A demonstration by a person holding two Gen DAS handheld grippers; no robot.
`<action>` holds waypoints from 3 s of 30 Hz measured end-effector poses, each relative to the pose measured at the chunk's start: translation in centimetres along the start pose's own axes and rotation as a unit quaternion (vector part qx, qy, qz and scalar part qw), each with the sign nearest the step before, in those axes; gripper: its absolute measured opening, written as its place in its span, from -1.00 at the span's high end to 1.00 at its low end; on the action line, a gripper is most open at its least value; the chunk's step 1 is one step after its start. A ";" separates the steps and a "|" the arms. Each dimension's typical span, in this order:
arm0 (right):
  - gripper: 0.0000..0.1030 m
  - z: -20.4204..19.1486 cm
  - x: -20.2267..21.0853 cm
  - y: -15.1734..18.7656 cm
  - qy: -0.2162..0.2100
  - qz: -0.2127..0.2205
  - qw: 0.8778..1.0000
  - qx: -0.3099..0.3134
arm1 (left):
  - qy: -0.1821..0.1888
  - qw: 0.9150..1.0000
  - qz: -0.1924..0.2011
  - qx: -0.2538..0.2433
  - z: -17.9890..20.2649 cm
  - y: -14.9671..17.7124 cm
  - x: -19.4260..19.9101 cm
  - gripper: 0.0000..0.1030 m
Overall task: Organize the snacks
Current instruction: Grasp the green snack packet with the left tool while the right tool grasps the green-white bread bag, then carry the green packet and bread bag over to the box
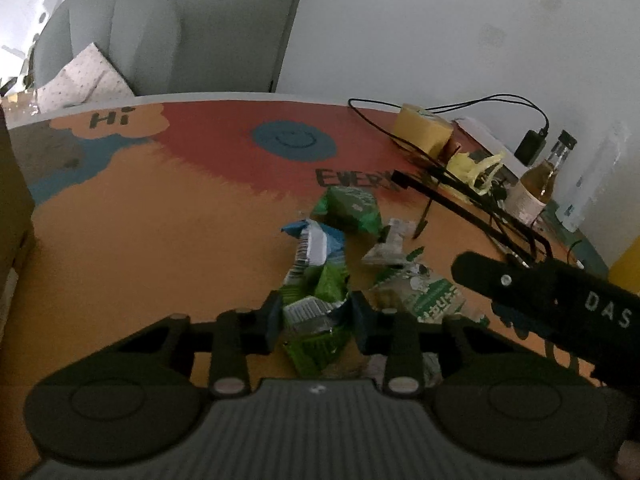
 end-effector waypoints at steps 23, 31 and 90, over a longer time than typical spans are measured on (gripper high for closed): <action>0.09 -4.0 -2.4 2.6 0.072 -0.047 0.989 0.122 | -0.009 1.000 0.007 0.023 -4.0 0.2 2.2 0.40; 0.12 -3.6 -0.5 2.9 0.044 -0.038 0.995 0.085 | -0.001 0.999 0.023 0.024 -4.4 0.2 4.2 0.40; 0.12 -22.1 2.6 4.1 -0.096 0.019 0.984 0.146 | -0.059 0.983 0.149 0.086 -19.6 -2.2 20.1 0.40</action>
Point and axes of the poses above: each gripper's, at about its wrist camera, not at the fingertips, and x roughly against the way its jaws point, z to its right, y to its underside, the point moved 3 cm from there along -x, roughly the way its jaws point, and after that the axes turned 6 degrees about -y, right-handed, at the moved point
